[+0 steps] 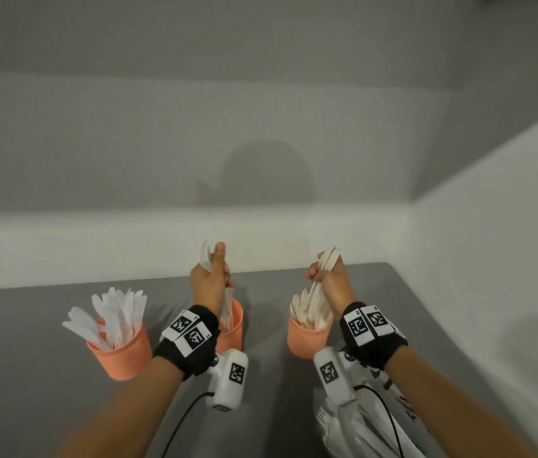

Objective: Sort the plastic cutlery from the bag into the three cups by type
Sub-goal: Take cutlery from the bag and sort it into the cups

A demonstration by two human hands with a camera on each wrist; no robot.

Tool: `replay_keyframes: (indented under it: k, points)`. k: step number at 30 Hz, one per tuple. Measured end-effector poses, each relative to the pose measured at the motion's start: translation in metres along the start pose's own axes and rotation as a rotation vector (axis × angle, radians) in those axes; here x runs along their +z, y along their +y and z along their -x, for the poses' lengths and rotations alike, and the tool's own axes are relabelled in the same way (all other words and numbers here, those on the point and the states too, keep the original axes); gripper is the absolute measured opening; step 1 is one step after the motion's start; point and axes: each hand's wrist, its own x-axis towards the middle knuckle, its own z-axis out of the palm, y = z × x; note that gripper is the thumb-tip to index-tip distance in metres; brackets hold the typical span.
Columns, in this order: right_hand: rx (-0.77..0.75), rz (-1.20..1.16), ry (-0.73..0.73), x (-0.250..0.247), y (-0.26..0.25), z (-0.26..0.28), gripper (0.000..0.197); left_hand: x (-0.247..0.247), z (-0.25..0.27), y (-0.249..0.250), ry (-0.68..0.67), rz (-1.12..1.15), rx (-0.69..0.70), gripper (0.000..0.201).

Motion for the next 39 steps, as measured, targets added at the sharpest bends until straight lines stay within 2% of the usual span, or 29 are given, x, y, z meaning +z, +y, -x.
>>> replay_keyframes:
  k: [4,12,16,18,23,24,26,28,30,33,36,39]
  points:
    - [0.005,0.068,0.022,-0.011,0.015,-0.009,0.044,-0.002,-0.014,-0.013,0.05,-0.047,0.049,0.046]
    - [0.056,0.097,0.013,-0.009,0.039,-0.012,0.041,0.005,-0.014,-0.052,0.034,-0.12,0.002,0.041]
    - [0.011,0.261,-0.017,-0.009,0.045,-0.007,0.032,0.008,-0.007,-0.064,0.004,-0.236,0.108,0.024]
    - [0.01,0.348,-0.059,-0.009,0.048,-0.001,0.039,0.011,0.0,-0.066,-0.01,-0.225,0.119,0.013]
    - [-0.028,0.549,-0.066,-0.005,0.055,0.003,0.023,0.004,-0.003,-0.088,-0.068,-0.491,0.237,0.011]
    - [-0.047,0.607,-0.075,-0.005,0.056,0.003,0.024,0.003,-0.004,-0.093,-0.084,-0.527,0.253,0.01]
    - [-0.114,0.71,-0.1,-0.005,0.058,0.006,0.039,0.005,-0.006,-0.094,-0.122,-0.569,0.277,0.006]
    - [-0.179,0.843,-0.117,-0.002,0.062,0.009,0.041,0.006,-0.009,-0.098,-0.194,-0.648,0.314,0.008]
    - [-0.224,0.904,-0.056,0.002,0.066,0.012,0.047,0.006,-0.011,-0.101,-0.241,-0.791,0.387,0.014]
    - [-0.222,0.914,-0.006,0.002,0.068,0.008,0.071,0.005,-0.009,-0.098,-0.245,-1.048,0.514,0.034]
    - [-0.226,0.898,0.037,0.001,0.067,0.004,0.072,0.005,-0.006,-0.091,-0.248,-1.297,0.651,0.037]
    - [-0.208,1.11,0.019,0.002,0.064,0.004,0.084,0.003,-0.007,-0.088,-0.261,-1.447,0.641,0.037]
